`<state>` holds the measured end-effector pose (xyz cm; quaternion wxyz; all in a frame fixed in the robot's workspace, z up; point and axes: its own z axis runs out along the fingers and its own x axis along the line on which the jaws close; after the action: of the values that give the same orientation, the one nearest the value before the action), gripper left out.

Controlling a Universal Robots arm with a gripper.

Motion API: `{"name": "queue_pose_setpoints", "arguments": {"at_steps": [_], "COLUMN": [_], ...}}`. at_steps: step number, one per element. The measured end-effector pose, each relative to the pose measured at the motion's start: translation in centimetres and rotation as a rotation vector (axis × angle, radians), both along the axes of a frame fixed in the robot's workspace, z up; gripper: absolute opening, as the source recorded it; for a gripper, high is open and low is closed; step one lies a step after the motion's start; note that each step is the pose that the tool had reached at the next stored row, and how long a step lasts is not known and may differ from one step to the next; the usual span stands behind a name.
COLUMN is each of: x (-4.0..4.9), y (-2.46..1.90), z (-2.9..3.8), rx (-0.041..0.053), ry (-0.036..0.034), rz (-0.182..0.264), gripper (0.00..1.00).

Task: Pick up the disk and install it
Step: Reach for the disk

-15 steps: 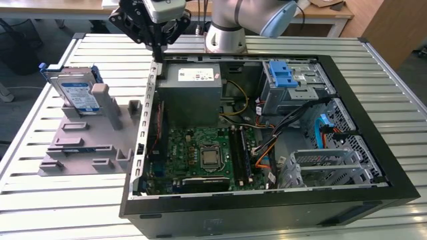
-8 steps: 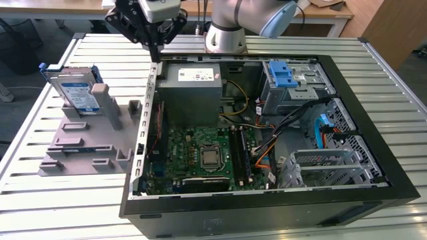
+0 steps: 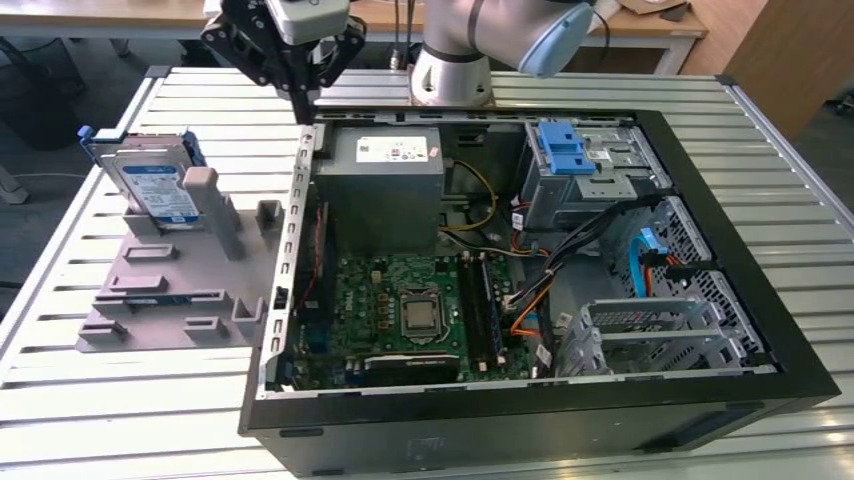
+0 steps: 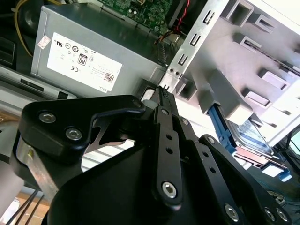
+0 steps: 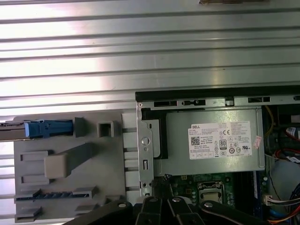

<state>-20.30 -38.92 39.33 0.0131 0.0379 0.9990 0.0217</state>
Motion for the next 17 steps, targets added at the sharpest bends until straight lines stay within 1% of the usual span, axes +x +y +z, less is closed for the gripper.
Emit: {"name": "queue_pose_setpoints", "arguments": {"at_steps": [17], "x": [-1.4], "y": [0.24], "z": [0.0], "rx": [0.0], "ry": [0.0], "rz": [0.0], "gripper": [0.11]}}
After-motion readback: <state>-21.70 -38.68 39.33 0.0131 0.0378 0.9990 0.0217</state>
